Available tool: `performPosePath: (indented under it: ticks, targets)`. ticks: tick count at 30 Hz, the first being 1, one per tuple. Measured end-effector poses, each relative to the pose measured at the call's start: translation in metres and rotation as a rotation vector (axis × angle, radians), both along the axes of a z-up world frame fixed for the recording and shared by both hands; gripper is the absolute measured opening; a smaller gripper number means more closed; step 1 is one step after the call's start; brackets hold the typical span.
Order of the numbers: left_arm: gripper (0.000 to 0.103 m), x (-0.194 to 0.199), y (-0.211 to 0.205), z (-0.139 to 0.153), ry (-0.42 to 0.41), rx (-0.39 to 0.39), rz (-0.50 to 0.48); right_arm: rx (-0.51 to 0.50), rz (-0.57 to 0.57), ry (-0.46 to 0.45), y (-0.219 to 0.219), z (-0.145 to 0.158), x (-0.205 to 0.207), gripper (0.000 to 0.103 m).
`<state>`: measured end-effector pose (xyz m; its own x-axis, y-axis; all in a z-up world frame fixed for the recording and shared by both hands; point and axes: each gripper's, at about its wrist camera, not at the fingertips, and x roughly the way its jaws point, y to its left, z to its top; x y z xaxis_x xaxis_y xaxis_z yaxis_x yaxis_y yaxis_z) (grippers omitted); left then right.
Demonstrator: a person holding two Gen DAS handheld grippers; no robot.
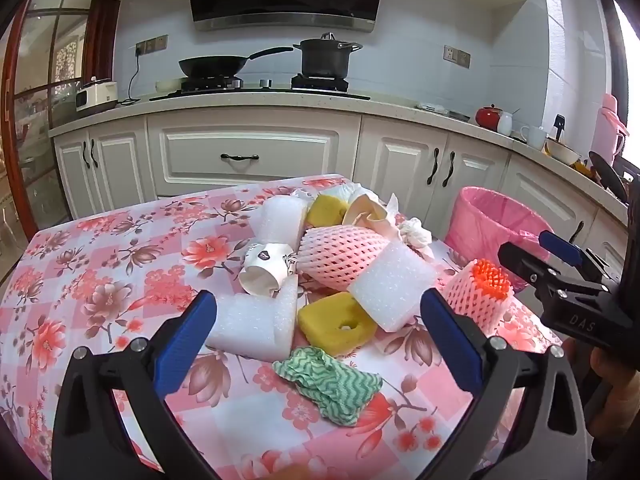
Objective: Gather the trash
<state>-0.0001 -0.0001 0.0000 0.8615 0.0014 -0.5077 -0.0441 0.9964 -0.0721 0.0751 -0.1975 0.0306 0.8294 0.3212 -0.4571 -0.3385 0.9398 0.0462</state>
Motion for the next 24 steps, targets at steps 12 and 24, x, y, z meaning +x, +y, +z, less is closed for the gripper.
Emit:
performPosePath:
  ticks: [12, 24]
  targets:
    - [0.098, -0.0002, 0.0002, 0.0003, -0.001, -0.005, -0.001, -0.001, 0.0, 0.002, -0.0002, 0.0004, 0.0, 0.096]
    - [0.098, 0.0001, 0.0004, 0.0, 0.0, -0.007, 0.0, -0.001, -0.001, 0.002, -0.0004, 0.0003, 0.0, 0.096]
